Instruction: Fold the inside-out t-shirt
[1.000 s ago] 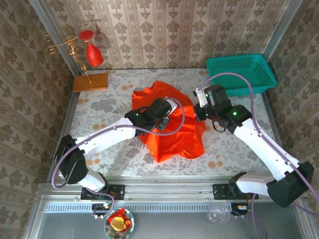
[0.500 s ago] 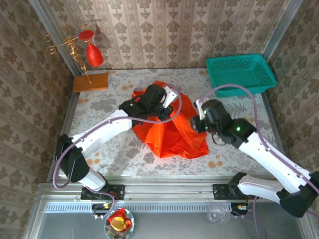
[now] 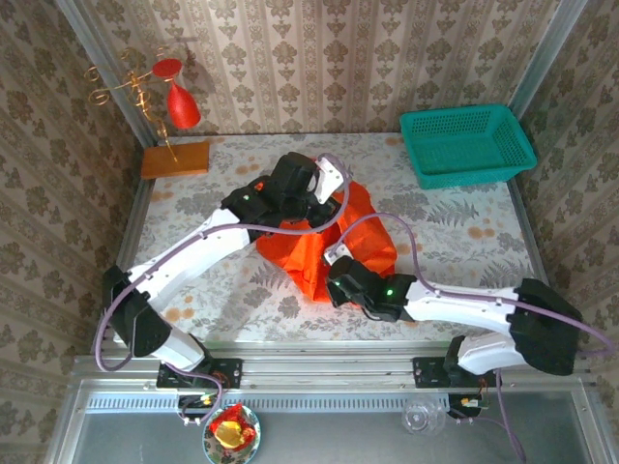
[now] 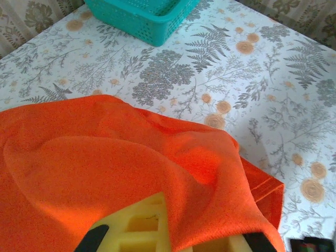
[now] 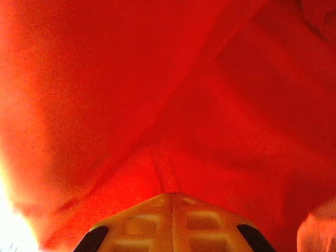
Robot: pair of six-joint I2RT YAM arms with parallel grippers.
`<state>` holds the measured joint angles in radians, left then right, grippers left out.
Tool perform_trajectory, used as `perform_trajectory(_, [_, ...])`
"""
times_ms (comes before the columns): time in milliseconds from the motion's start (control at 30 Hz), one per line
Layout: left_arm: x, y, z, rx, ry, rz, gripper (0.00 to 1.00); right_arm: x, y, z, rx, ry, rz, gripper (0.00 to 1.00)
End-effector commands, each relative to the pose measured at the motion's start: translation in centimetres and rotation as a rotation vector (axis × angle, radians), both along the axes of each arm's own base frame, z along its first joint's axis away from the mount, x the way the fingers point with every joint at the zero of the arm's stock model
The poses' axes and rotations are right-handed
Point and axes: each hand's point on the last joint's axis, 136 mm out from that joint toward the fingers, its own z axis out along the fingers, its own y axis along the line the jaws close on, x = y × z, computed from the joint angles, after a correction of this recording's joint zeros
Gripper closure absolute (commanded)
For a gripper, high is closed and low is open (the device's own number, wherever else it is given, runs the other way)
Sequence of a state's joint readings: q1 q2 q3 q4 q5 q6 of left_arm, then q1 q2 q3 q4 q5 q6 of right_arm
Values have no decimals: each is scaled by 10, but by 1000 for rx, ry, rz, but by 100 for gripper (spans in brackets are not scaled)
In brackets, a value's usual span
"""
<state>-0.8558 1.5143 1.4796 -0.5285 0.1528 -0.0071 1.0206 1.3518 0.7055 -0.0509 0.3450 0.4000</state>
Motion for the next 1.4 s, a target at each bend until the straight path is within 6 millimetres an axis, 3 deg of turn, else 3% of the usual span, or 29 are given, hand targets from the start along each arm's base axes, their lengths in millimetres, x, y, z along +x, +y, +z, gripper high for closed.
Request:
perform_trajectory(0, [-16, 10, 35, -76, -23, -18, 100, 41, 3, 14, 103, -135, -118, 92])
perform_trajectory(200, [-26, 13, 48, -132, -34, -36, 100, 82, 0, 3, 118, -125, -150, 92])
perform_trajectory(333, [-37, 0, 60, -178, -20, -101, 100, 107, 10, 1, 137, -116, -140, 90])
perform_trajectory(500, [-58, -24, 69, -212, 4, -220, 100, 137, 35, -2, 180, -77, -95, 87])
perform_trajectory(633, [-81, -40, 88, -297, 28, -334, 100, 161, 52, -21, 178, -9, -69, 73])
perform_trajectory(700, [-86, -42, 95, -315, 31, -349, 100, 175, 57, -32, 174, 35, -65, 65])
perform_trajectory(867, [-93, -42, 107, -348, 28, -367, 100, 199, 57, -60, 136, 146, -87, 56])
perform_trajectory(967, [-94, -39, 110, -349, 21, -360, 100, 207, 53, -75, 93, 198, -102, 44])
perform_trajectory(1033, [-94, -37, 113, -351, 12, -358, 100, 209, 51, -87, 41, 240, -106, 14])
perform_trajectory(1067, [-95, -36, 114, -352, 9, -358, 100, 209, 51, -91, 22, 260, -99, 8])
perform_trajectory(1267, [-86, -25, 109, -312, -11, -294, 100, 201, 43, -117, -110, 373, -74, 12])
perform_trajectory(1367, [-71, -12, 103, -276, -27, -213, 100, 192, 32, -122, -167, 414, -80, 19])
